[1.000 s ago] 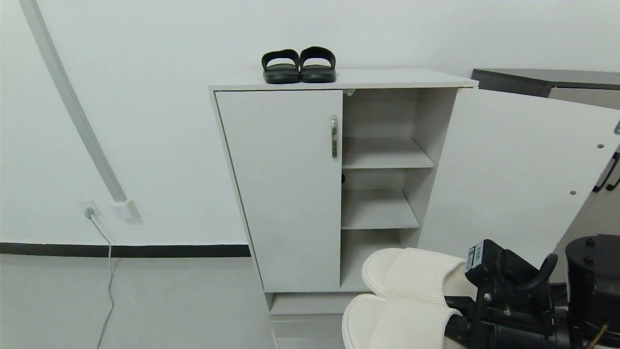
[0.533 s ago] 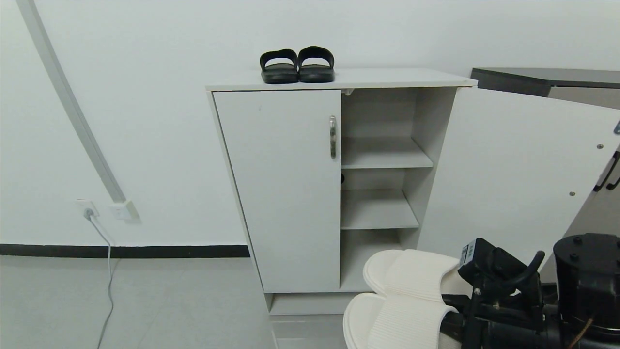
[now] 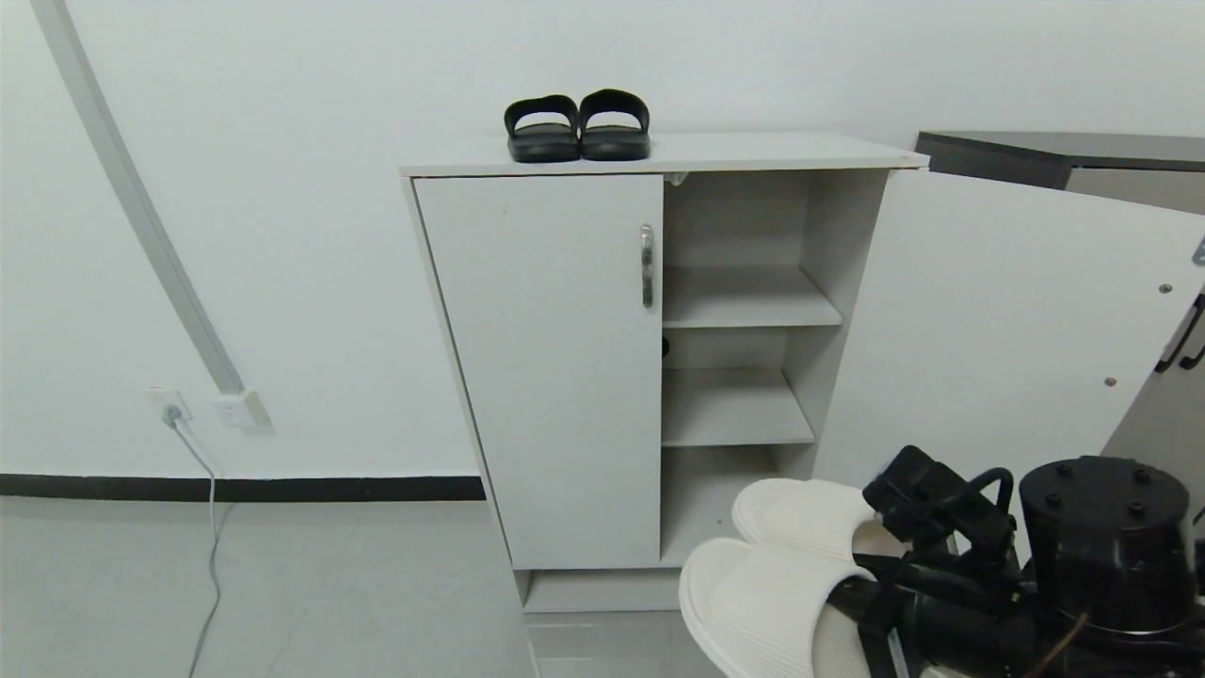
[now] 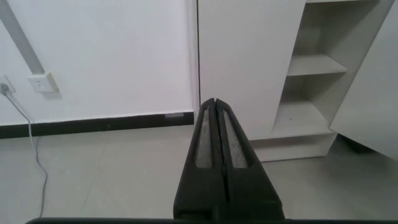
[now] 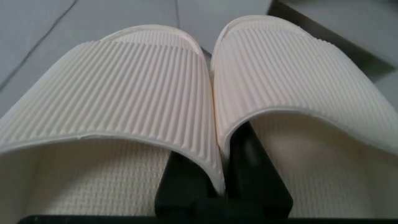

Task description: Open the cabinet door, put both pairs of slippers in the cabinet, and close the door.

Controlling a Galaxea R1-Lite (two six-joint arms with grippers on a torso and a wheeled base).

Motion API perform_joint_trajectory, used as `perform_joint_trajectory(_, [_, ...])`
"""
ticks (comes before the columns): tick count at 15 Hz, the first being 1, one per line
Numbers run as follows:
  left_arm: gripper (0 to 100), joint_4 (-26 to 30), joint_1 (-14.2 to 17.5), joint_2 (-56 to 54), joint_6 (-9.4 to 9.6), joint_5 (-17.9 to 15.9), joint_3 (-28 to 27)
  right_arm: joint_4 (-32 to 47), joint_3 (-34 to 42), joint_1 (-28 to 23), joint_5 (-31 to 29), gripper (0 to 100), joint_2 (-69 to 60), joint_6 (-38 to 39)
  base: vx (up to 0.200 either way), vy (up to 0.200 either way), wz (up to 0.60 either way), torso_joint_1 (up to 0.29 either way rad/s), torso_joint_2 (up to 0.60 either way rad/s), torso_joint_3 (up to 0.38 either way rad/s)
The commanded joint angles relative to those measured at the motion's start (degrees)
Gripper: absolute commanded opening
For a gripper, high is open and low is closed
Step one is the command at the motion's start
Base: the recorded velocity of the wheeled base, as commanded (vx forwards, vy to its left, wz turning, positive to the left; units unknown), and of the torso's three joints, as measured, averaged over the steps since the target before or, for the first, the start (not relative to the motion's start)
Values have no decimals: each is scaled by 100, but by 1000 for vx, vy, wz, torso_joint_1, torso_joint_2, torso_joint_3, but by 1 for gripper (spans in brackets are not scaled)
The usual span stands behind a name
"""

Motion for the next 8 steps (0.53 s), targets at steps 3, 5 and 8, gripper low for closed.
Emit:
perform_joint_trajectory(3, [0, 6, -6, -44, -7, -2, 5, -581, -645, 759, -1920, 0, 1410, 1234, 0, 0, 0, 0, 0, 0])
perform_joint_trajectory(5, [0, 6, -6, -35, -16, -2, 5, -660, -1234, 953, -2966, 0, 2166, 1463, 0, 0, 0, 0, 0, 0])
perform_joint_trajectory(8, [0, 6, -6, -35, -16, -2, 5, -687, -2016, 1005, -4258, 0, 3098, 1735, 0, 0, 0, 0, 0, 0])
